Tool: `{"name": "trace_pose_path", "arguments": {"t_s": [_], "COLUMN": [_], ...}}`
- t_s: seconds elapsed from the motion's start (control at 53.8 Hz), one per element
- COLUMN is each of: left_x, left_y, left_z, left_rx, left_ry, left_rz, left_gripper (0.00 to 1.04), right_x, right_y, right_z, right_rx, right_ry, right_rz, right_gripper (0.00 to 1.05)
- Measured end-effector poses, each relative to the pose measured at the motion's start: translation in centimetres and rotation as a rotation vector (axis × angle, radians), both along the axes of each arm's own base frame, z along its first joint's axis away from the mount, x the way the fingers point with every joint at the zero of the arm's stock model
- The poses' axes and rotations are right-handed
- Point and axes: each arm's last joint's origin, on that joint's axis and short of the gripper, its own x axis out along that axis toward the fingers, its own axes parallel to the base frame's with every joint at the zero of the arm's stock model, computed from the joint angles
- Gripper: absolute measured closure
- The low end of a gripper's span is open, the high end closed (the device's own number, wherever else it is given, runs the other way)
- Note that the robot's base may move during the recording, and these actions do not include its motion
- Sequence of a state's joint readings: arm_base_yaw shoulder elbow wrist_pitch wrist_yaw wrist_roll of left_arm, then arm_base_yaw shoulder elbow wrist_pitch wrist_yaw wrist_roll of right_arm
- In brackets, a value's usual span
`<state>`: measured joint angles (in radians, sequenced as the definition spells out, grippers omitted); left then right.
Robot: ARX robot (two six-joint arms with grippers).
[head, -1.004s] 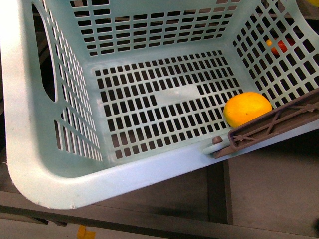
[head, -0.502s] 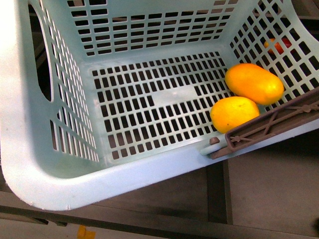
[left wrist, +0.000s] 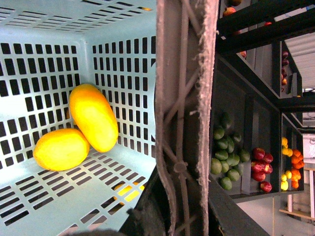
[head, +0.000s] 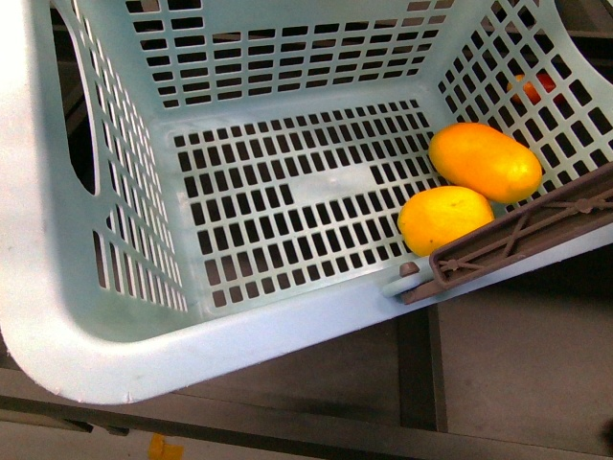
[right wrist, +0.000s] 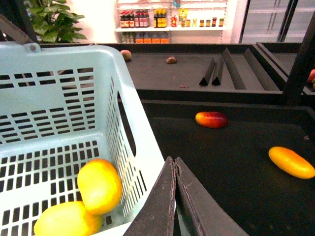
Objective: Pick lemon and mango into basket
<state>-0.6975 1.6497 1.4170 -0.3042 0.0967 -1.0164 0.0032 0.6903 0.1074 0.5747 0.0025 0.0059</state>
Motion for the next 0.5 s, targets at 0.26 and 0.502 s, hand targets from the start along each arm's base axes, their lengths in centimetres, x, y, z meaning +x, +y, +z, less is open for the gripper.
{"name": "trace_pose_path", "arguments": {"t_s": [0.26, 0.502], "left_x": [0.0, 0.0], "left_y": [0.0, 0.0], "left_z": [0.0, 0.0], "left_rx": [0.0, 0.0], "left_ry": [0.0, 0.0], "left_rz": [0.0, -0.001], "left_gripper": [0.98, 0.98], "right_x": [-1.7, -2.8], "right_y": [0.0, 0.0], "right_z": [-1.0, -1.4], "right_rx": [0.0, 0.0], "right_ry": [0.0, -0.026], "right_rz": [0.0, 0.002], "right_gripper": [1.03, 1.03]}}
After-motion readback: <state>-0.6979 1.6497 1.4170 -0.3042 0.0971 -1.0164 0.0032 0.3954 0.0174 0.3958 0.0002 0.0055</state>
